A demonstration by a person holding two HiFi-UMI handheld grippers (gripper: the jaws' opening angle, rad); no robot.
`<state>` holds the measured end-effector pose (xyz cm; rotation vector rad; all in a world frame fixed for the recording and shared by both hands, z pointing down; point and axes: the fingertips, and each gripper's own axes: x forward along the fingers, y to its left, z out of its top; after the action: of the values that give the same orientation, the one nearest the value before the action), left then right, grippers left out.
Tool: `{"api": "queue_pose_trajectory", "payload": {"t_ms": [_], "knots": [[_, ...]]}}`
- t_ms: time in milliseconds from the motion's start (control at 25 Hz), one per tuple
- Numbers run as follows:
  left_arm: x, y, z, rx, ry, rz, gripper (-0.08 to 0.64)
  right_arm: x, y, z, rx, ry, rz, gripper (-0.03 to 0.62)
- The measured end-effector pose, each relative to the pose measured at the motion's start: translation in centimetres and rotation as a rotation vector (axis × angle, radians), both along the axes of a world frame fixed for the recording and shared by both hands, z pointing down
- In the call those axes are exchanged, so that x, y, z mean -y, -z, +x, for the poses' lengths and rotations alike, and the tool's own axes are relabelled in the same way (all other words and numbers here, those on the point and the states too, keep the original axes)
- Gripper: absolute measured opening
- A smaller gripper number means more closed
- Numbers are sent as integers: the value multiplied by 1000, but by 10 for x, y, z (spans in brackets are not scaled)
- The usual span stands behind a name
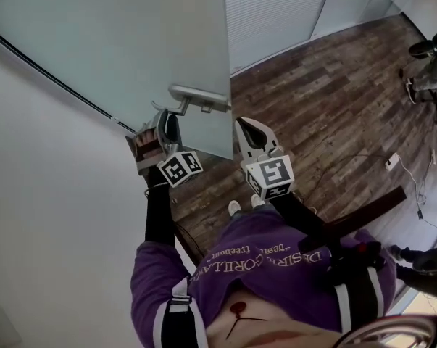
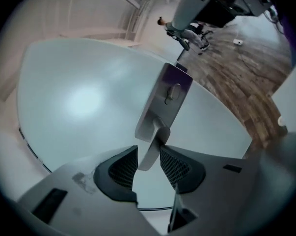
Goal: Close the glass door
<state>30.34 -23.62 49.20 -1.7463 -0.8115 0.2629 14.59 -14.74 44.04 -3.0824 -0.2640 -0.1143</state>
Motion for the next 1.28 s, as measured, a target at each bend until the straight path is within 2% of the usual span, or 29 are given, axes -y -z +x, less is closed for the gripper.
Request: {"api": "queue_pose_trajectory", "payload": {"t_ms": [80, 240, 360, 520, 640, 920, 1160, 1280], "knots": [[1, 0, 3, -45, -20, 50, 118, -1, 3, 3, 0, -3, -2, -3], [13, -18, 21, -37, 26, 150, 118, 2, 5, 11, -10, 3, -4, -3], [5, -23, 34, -47, 15, 150, 133, 5, 3, 17, -6, 2, -6, -3], [-21, -16, 25, -68, -62, 141, 135, 2, 4, 16, 1, -10, -16, -3], [-31, -15, 24, -90, -77, 127, 132, -1, 2, 16, 7, -30, -11, -3], [-35, -16, 26, 10, -103, 126, 132, -7, -2, 17, 20, -63, -34, -3], [-36, -21, 24, 27, -88, 124, 132, -7, -16, 6, 39, -80, -20, -3], [-43, -21, 33, 41, -72, 137, 132, -13, -15, 14, 31, -62, -16, -3]]}}
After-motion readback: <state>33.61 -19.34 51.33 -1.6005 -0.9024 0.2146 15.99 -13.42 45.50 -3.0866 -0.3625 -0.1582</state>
